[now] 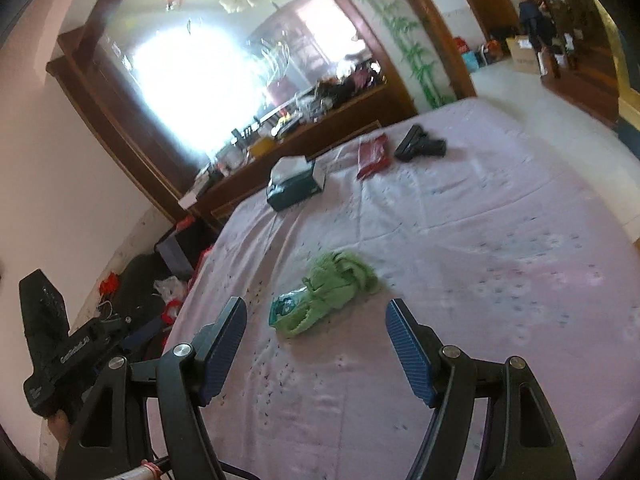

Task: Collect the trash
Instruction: 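Move both open tools back over the table toward the green towel and teal packet, then grasp the green towel with the right tool while the left tool grasps the teal snack packet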

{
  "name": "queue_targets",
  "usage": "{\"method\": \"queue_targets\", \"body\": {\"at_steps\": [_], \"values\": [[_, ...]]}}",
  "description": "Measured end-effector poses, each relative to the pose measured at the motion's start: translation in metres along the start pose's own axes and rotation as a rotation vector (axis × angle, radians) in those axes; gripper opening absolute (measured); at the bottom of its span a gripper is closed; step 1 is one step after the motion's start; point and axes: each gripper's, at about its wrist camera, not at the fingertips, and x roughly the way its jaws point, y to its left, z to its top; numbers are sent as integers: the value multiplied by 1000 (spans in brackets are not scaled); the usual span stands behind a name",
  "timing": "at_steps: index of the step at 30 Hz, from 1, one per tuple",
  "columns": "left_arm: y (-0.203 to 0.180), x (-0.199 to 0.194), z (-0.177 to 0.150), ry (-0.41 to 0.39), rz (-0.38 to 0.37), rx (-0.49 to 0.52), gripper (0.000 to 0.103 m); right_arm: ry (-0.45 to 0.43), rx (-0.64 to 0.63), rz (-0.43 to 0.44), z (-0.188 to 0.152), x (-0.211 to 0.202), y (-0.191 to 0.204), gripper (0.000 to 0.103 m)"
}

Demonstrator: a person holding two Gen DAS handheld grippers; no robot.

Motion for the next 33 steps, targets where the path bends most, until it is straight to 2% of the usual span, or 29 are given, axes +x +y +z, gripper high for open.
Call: {"method": "queue_targets", "body": {"at_steps": [11, 18, 19, 21, 22, 24, 26, 29, 33], "values": [[31, 43, 11, 82, 20, -43, 71, 151, 103, 7, 13, 101, -8, 76], [29, 75, 16, 125, 58, 5, 71, 238, 121, -33, 16, 162, -17, 76], [28, 82, 17, 135, 62, 14, 71, 241, 123, -40, 15, 168, -18, 74], [26, 94, 18, 158, 58, 27, 71, 245, 136, -56, 11, 175, -23, 57], [25, 101, 18, 171, 62, 34, 71, 257, 148, -39, 9, 179, -25, 57], [22, 113, 18, 193, 66, 54, 71, 246, 133, -28, 8, 175, -25, 45], [14, 125, 19, 204, 76, 98, 71, 240, 120, -11, 9, 165, -25, 41], [2, 144, 20, 222, 73, 167, 71, 198, 110, -15, 10, 137, -31, 40], [-8, 176, 22, 293, 6, 229, 71, 98, 104, -57, 9, 92, -48, 39]]}}
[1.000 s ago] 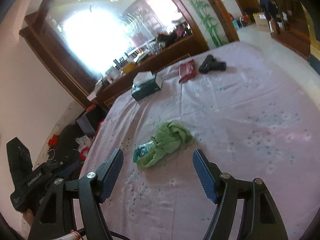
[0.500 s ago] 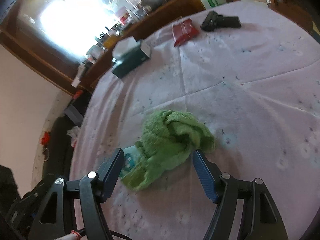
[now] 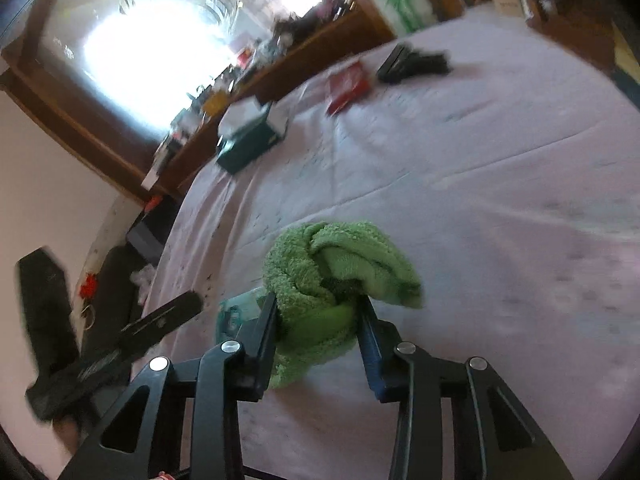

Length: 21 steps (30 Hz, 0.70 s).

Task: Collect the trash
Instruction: 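Grasp the green towel with the right tool while the left tool grasps the teal snack packet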

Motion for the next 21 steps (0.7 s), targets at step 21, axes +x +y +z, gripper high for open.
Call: {"method": "queue_targets", "body": {"at_steps": [21], "values": [[-30, 6, -53, 115, 106, 219, 71, -105, -7, 50, -1, -27, -29, 40]]}}
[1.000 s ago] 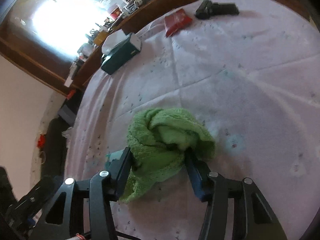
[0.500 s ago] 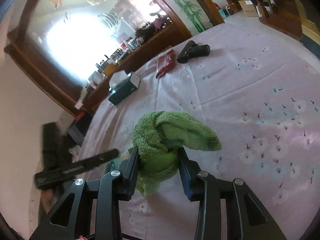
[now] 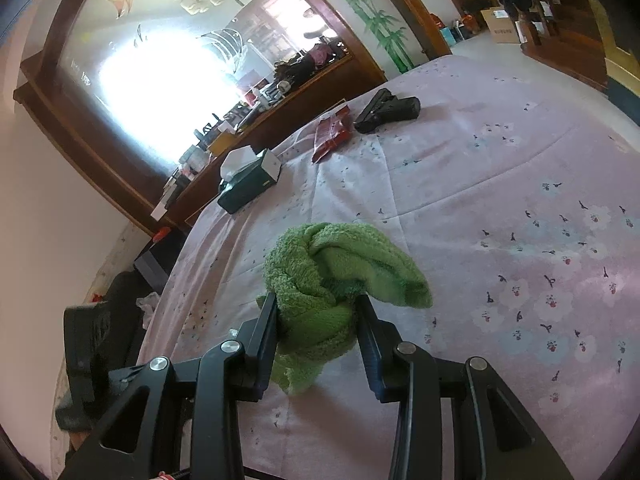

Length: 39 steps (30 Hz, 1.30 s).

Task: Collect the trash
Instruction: 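Grasp the green towel with the right tool while the left tool grasps the teal snack packet, then carry the teal packet with the left tool while the right tool carries the green towel to the basket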

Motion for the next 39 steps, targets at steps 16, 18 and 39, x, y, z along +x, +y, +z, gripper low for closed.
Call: {"method": "queue_targets", "body": {"at_steps": [16, 18, 39], "values": [[-29, -54, -41, -138, 22, -127, 37, -75, -101, 36, -26, -84, 26, 40], [-49, -80, -52, -198, -4, -119, 37, -108, -131, 34, -34, -114, 32, 40], [-233, -231, -84, -458, -319, 46, 38, -448, -153, -189, -92, -365, 7, 40]]}}
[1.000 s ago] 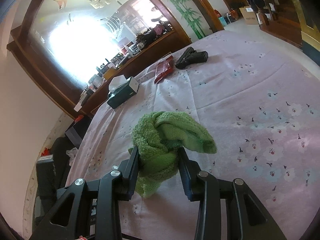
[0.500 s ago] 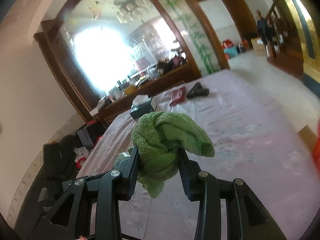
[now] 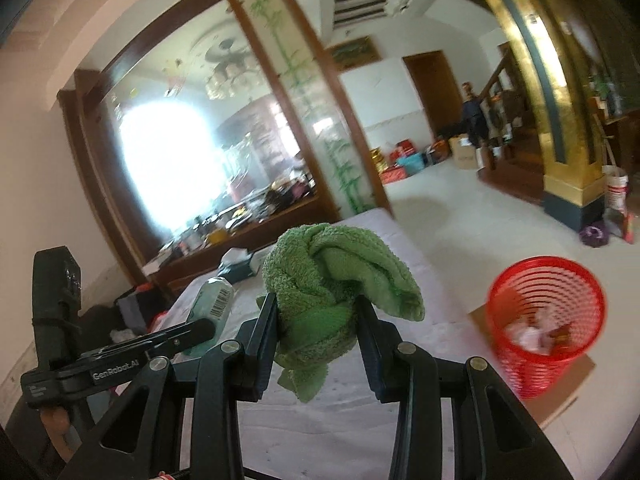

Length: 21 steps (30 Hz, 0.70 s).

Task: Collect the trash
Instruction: 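Carry the teal packet with the left tool while the right tool carries the green towel to the basket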

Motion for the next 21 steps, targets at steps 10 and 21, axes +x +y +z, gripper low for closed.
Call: {"method": "queue_targets", "body": {"at_steps": [10, 21], "values": [[-57, -3, 14, -30, -84, 65, 38, -105, 46, -103, 24, -54, -31, 40], [-98, 10, 28, -29, -166, 120, 38, -173, 62, -167, 39, -84, -52, 40]]}}
